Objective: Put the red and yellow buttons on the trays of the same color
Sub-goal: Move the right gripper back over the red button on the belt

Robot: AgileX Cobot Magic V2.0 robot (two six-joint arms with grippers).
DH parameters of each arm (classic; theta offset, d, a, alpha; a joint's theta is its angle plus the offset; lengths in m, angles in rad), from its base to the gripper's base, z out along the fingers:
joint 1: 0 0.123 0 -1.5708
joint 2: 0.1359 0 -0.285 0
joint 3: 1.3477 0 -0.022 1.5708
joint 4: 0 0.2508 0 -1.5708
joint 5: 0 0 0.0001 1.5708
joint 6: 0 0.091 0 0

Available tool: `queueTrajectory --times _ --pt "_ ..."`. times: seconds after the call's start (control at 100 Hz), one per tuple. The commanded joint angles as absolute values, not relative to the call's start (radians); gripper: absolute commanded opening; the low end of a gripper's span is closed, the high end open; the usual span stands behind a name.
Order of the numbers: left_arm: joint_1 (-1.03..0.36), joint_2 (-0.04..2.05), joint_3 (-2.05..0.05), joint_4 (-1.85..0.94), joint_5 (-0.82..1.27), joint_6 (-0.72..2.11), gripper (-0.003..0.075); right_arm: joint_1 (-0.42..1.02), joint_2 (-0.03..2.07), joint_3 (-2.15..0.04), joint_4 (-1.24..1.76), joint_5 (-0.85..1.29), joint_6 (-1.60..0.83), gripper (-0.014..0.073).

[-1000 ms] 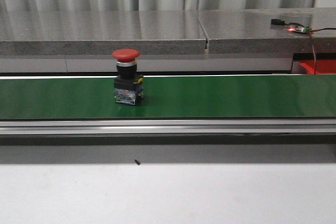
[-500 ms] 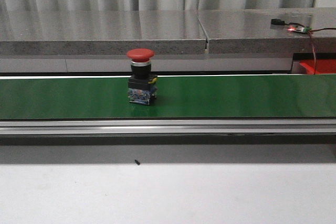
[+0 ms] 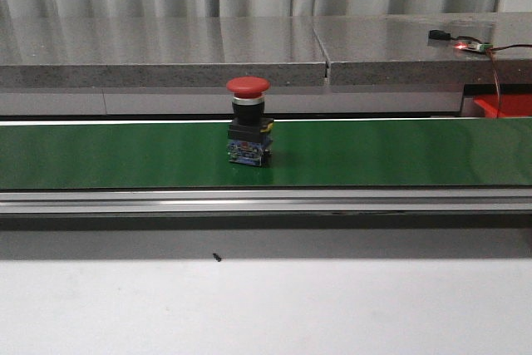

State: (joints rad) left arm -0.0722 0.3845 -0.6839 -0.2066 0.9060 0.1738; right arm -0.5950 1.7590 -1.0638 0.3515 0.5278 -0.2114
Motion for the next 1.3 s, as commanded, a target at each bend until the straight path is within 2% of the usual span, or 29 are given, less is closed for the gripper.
queueTrajectory --times 0.0,0.58,1.02,1.29 --pt "-0.078 0.392 -0.707 -0.221 0.845 0.175 -0.0019 -0.6 1.718 -1.079 0.361 0.499 -0.211 0.0503" --pt "-0.078 0.392 -0.707 -0.221 0.845 0.175 -0.0019 -0.565 1.539 -1.078 0.361 0.459 -0.211 0.0518" --pt "-0.078 0.392 -0.707 -0.221 0.845 0.175 -0.0019 -0.378 1.333 -1.011 0.328 0.477 -0.212 0.0518" --pt "-0.078 0.392 -0.707 -0.221 0.845 0.175 -0.0019 -0.242 1.288 -0.991 0.328 0.5 -0.226 0.0518"
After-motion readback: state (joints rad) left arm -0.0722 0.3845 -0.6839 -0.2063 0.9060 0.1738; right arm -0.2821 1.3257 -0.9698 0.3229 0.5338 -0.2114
